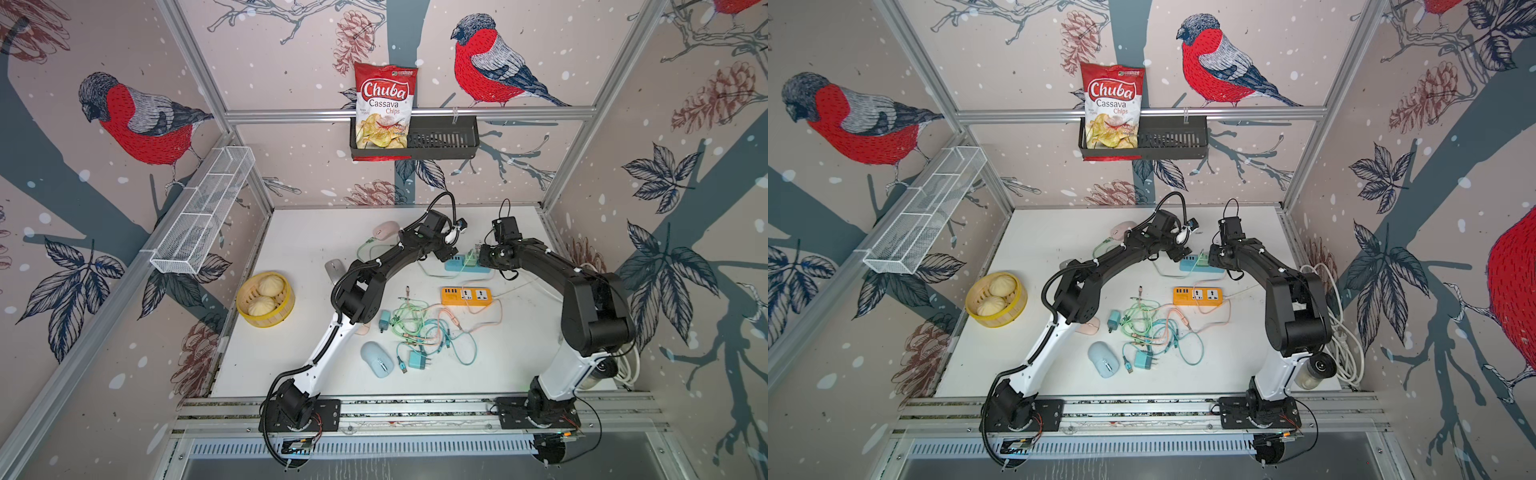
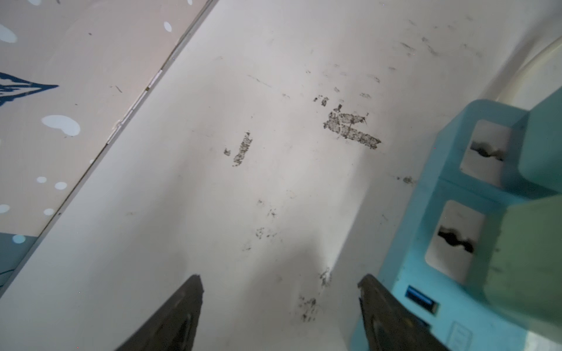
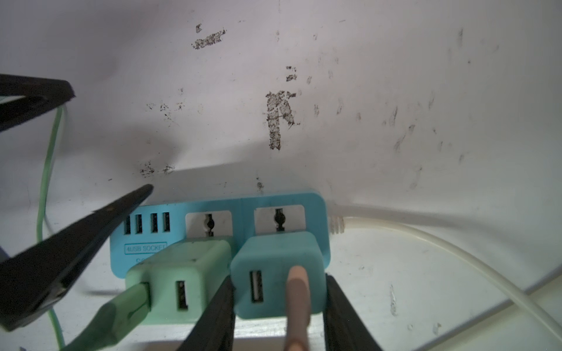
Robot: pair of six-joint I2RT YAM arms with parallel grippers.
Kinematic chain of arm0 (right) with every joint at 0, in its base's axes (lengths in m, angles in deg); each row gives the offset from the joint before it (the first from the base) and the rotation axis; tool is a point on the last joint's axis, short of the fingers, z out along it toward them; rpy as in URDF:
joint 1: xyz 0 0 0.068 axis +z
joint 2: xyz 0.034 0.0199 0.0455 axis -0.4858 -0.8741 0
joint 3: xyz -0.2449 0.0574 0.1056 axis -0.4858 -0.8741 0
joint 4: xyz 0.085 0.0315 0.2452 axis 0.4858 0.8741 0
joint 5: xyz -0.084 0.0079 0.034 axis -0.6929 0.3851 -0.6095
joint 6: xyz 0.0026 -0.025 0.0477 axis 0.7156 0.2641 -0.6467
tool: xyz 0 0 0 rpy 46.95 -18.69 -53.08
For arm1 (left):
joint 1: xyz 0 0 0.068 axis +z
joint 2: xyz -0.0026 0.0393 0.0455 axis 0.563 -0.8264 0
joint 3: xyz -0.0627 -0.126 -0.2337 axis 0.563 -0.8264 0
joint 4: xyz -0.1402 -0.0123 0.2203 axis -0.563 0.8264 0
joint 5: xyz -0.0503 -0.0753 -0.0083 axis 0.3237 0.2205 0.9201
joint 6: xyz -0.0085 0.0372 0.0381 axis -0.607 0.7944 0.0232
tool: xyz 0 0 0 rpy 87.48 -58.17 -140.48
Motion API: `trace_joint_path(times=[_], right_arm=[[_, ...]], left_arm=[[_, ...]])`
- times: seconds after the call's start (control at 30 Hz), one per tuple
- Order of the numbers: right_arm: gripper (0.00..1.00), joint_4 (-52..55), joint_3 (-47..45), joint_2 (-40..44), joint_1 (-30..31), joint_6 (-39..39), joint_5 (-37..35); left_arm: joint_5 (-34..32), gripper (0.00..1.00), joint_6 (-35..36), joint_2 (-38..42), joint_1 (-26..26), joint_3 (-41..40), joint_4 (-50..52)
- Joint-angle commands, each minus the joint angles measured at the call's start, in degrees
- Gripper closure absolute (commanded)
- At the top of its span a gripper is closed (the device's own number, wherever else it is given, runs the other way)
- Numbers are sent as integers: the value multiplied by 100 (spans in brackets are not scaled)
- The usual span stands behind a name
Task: Unplug the wireless mouse
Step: Remove the plug from the socket.
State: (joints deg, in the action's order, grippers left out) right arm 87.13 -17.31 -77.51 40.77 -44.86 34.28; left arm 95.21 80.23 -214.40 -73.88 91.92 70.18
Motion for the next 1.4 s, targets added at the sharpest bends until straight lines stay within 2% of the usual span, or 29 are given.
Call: trace_joint_path(times=[0.0, 0.17, 0.27, 0.5, 0.77, 1.03, 1.23, 1.37], right_arm=[[79, 100, 1, 14, 7, -12, 56], [79, 75, -11, -19, 6, -12, 104], [79, 50, -40, -17, -10, -25, 105], [79, 42, -57, -44, -20, -30, 126], [79, 46, -40, -39, -19, -39, 143], [79, 60, -40, -26, -21, -38, 159], [79, 71, 21, -8, -11, -69, 168], [81, 70, 99, 30, 24, -112, 148]], left_arm=[[-383, 19, 241, -28, -72, 13, 655], [-424, 19, 227, 375, -114, -609, 356], [-991, 19, 69, 450, -237, -674, 326], [-630, 19, -132, 1153, -256, -1589, -399], [-439, 19, -135, 1292, -257, -1643, -225], [-166, 23, -47, 876, -266, -1336, 344], [-566, 24, 3, 479, -283, -915, 963], [-699, 24, 66, 426, -293, -929, 1122]])
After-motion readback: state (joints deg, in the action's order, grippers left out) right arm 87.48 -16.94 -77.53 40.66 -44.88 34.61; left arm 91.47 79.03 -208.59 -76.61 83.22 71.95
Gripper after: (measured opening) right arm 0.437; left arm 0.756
